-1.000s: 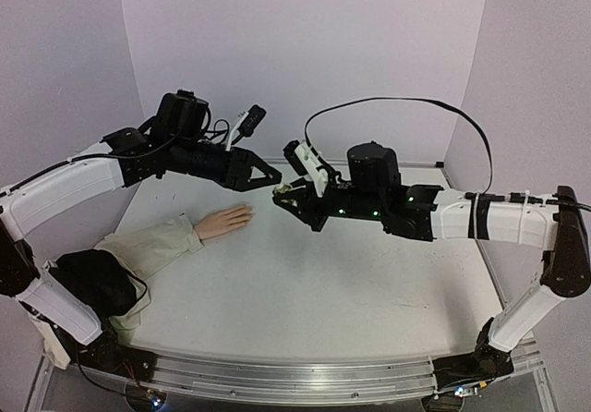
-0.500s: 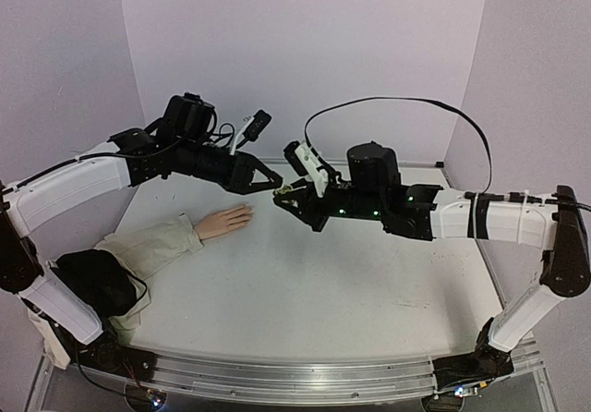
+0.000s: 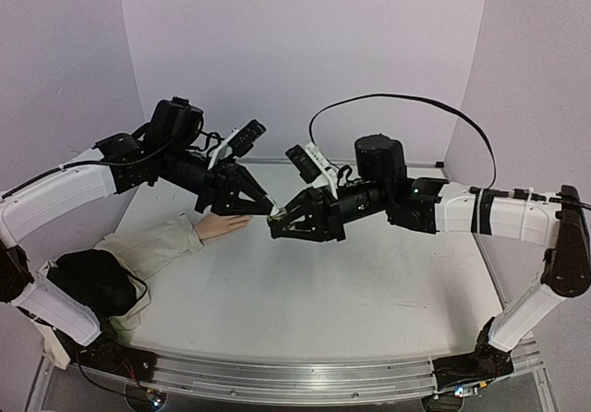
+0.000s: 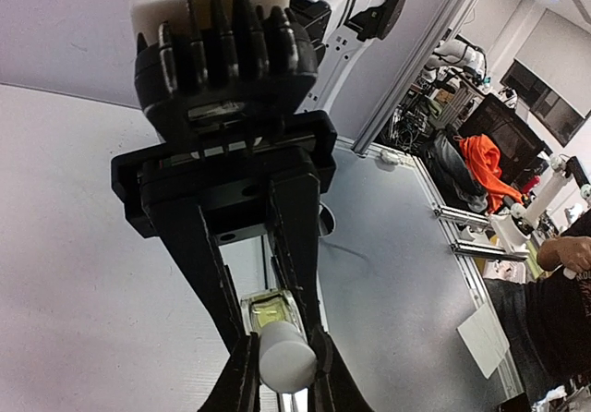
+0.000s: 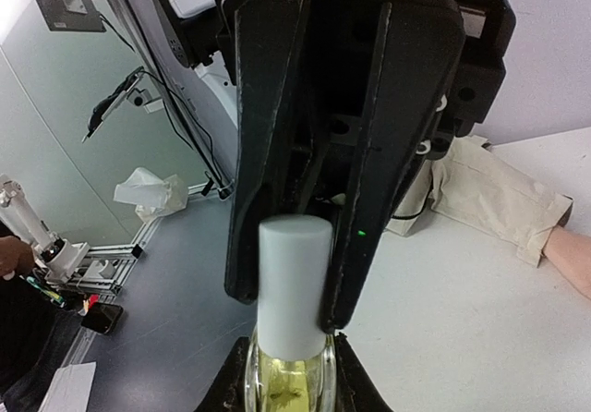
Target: Paint the nails
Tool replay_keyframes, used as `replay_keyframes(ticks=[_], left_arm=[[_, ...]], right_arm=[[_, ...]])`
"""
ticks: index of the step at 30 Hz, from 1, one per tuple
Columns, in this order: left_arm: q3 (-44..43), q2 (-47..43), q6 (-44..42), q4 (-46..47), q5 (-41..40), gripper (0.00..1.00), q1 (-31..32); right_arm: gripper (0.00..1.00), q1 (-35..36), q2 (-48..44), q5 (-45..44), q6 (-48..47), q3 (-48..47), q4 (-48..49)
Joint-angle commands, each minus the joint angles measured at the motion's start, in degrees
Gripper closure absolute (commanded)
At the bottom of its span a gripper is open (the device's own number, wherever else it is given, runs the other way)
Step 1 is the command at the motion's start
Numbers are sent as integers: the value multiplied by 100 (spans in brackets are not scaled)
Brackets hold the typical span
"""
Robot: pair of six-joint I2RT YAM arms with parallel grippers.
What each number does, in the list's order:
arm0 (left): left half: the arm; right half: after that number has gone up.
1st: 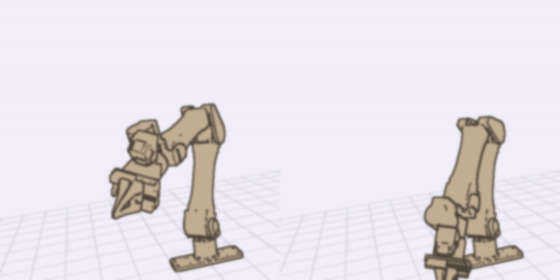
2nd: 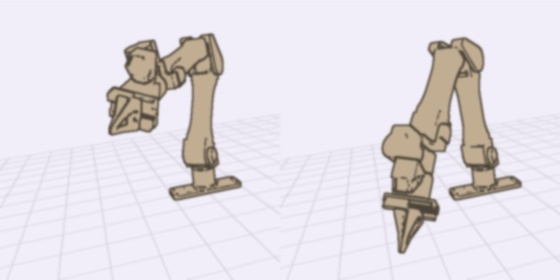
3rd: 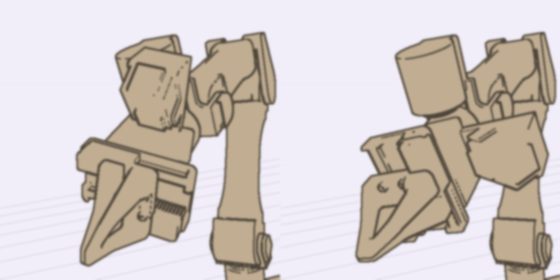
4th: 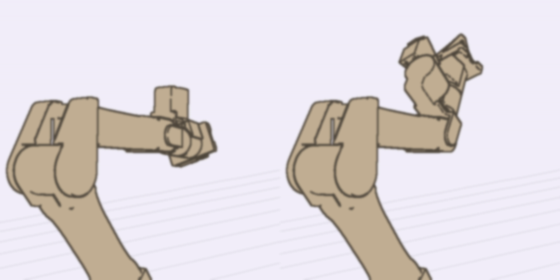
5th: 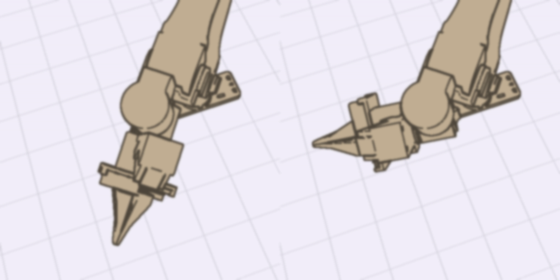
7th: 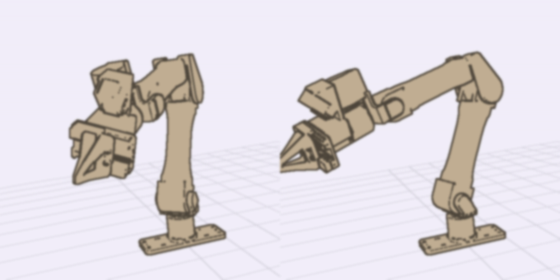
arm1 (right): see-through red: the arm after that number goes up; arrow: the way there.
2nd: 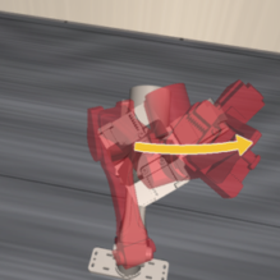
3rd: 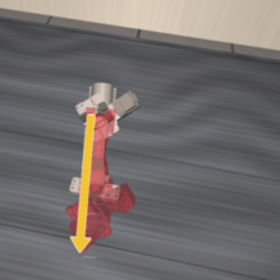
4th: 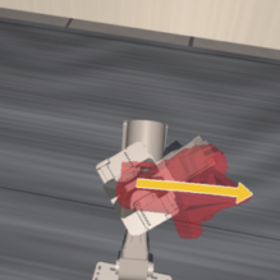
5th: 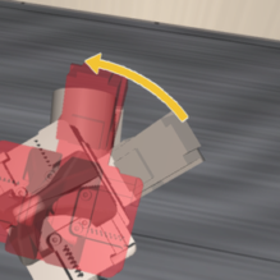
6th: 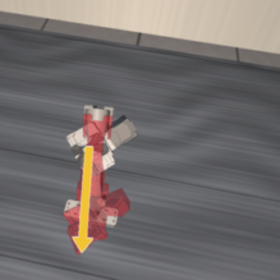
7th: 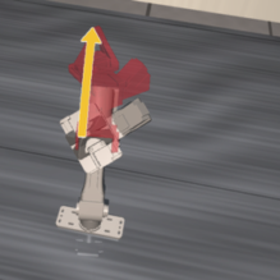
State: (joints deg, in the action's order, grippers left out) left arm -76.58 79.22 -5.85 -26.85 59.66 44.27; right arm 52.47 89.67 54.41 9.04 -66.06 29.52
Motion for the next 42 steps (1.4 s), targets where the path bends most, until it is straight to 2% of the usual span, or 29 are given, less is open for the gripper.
replay_keyframes(ticks=[1, 2, 4, 5, 8, 10, 13, 16, 22, 26, 31, 33, 42], left_arm=[[-338, -181, 477, 585, 421, 99, -30], [-366, -171, 617, 576, 198, 92, -51], [-392, -179, 955, 567, -325, 65, -103], [-389, -181, 1082, 567, -615, 56, -118], [-352, -204, 1398, 565, -1328, 40, -125], [-343, -190, 1680, 605, -1739, 36, -121], [-357, -108, 2004, 596, -2324, 41, -120], [-334, -90, 2061, 593, -2369, 49, -118], [-386, 50, 2035, 593, -2309, 59, -101], [-428, 177, 2023, 589, -2273, 64, -77], [-415, 224, 1931, 529, -2260, 62, -59], [-424, 235, 1885, 486, -2294, 64, -59], [-525, 348, 1734, 282, -2569, 99, -34]], right_arm=[[100, 150, -400, -170, -849, 72, 182], [100, 145, -457, -638, -1028, 141, 184], [100, 150, -500, -1454, -1248, 232, 192], [100, 145, -484, -1782, -1310, 249, 208], [100, 152, -390, -2585, -1363, 243, 318], [100, 173, -328, -3013, -1390, 236, 412], [100, 205, -239, -3477, -1424, 176, 463], [100, 227, -186, -3805, -1448, 156, 519], [100, 254, -19, -3899, -1466, 38, 502], [100, 264, 32, -3980, -1491, -10, 508], [100, 258, 90, -4032, -1519, -68, 504], [100, 258, 125, -4050, -1528, -93, 510], [100, 264, 209, -4178, -1548, -138, 507]])
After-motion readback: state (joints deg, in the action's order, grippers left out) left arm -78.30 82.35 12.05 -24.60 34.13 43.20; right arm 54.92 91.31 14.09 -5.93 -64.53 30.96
